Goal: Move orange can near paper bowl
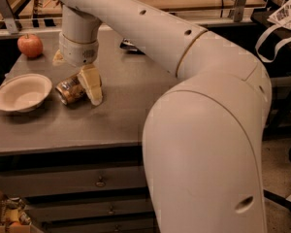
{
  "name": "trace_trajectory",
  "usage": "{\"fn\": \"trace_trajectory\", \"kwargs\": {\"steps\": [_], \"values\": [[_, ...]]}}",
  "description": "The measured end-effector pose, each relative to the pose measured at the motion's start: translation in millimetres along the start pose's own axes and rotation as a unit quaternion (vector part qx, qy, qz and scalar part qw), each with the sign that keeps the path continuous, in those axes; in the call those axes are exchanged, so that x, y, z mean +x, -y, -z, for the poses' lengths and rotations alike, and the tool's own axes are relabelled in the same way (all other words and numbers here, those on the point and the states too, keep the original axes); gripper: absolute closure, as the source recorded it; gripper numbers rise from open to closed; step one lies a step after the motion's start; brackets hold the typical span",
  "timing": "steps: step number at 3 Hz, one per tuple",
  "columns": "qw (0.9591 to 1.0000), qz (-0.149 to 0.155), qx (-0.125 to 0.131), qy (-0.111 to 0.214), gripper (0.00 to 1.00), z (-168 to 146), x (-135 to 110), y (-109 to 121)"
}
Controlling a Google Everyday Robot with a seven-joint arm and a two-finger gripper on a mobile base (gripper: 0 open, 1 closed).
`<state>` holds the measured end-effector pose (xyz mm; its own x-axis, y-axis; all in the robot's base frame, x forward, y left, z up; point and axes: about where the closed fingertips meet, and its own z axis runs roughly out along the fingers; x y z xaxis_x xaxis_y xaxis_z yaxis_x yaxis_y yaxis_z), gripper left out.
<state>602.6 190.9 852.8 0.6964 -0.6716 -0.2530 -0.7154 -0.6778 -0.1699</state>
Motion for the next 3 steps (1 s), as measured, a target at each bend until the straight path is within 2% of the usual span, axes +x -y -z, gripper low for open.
{"fn": "trace_trajectory", "kwargs": {"steps": [1,2,3], "values": [[0.9994,-0.033,0.011,-0.005,0.00,17,22,-23],[0.9949,-0.097,0.024,-0.011,0.00,36,56,-67],[0.9851,-0.169,0.031,-0.009,0.00,45,93,-122]]}}
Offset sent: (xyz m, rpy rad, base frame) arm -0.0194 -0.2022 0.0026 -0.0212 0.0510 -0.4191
